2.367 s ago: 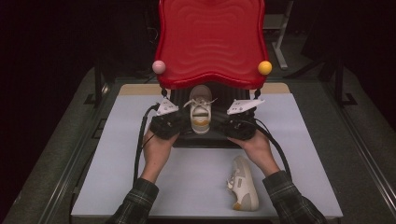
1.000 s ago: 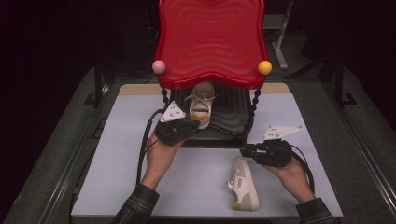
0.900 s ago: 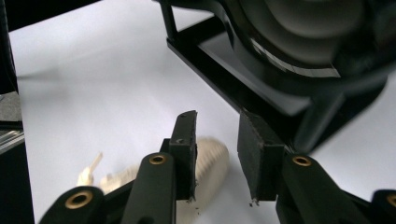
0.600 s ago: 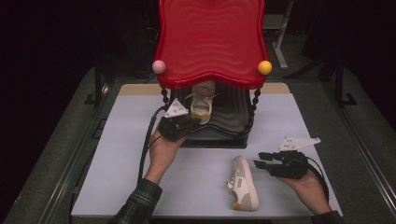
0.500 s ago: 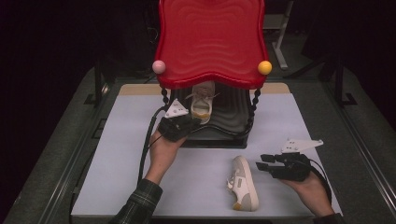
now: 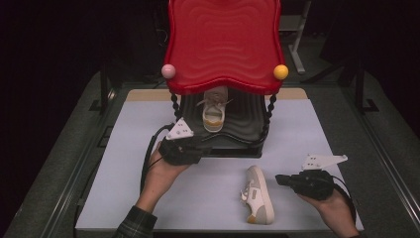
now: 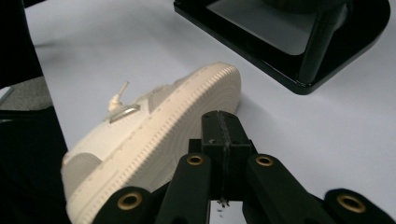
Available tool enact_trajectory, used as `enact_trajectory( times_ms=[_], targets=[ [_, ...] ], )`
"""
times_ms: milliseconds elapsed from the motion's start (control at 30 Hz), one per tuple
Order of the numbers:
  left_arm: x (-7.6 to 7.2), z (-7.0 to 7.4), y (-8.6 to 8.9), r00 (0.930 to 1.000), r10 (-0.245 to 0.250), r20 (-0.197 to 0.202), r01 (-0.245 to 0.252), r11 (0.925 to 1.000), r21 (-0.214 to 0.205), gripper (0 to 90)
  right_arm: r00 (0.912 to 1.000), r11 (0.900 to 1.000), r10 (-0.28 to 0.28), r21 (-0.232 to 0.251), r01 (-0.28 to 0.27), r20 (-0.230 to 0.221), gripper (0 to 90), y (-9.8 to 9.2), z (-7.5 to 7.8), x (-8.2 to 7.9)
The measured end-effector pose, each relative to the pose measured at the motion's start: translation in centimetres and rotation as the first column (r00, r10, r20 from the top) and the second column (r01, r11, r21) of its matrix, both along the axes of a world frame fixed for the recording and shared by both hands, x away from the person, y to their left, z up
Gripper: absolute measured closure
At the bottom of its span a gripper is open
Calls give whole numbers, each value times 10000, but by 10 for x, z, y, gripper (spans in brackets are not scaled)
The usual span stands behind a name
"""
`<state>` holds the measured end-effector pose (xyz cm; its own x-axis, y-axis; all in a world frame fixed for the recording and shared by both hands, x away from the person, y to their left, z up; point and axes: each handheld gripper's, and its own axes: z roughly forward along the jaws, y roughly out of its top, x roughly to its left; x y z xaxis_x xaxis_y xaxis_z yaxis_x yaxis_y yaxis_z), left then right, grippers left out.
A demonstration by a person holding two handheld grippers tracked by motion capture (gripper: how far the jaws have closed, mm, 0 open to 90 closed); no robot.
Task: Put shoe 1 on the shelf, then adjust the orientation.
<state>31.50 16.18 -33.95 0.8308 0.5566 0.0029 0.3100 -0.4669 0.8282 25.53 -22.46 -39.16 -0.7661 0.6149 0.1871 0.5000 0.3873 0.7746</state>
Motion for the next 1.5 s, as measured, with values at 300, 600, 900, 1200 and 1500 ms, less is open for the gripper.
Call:
enact_trajectory(
  times_ms=[300, 600, 900, 1200, 1500],
  targets=[
    [-31, -20, 28, 9992, 46, -386, -33, 9995, 323, 309, 9983, 9982, 581, 118, -580, -33, 897, 8, 1, -1],
    [-47, -58, 58, 9938, 545, -971, -461, 9952, 867, 161, 9971, 9971, 757, 103, -757, 16, 896, 13, 1, -3],
    [-48, -96, 80, 9869, 1213, -1059, -1033, 9814, 1620, 138, 9939, 9938, 1106, 147, -1106, 17, 896, 20, 1, -5],
    [-45, -114, 84, 9913, 986, -875, -846, 9849, 1508, 130, 9908, 9907, 1349, 160, -1348, -80, 896, 25, -1, -7],
    [-45, -114, 84, 9907, 1002, -920, -861, 9854, 1468, 130, 9885, 9889, 1483, 94, -1481, -304, 896, 28, -5, -6]
  ],
)
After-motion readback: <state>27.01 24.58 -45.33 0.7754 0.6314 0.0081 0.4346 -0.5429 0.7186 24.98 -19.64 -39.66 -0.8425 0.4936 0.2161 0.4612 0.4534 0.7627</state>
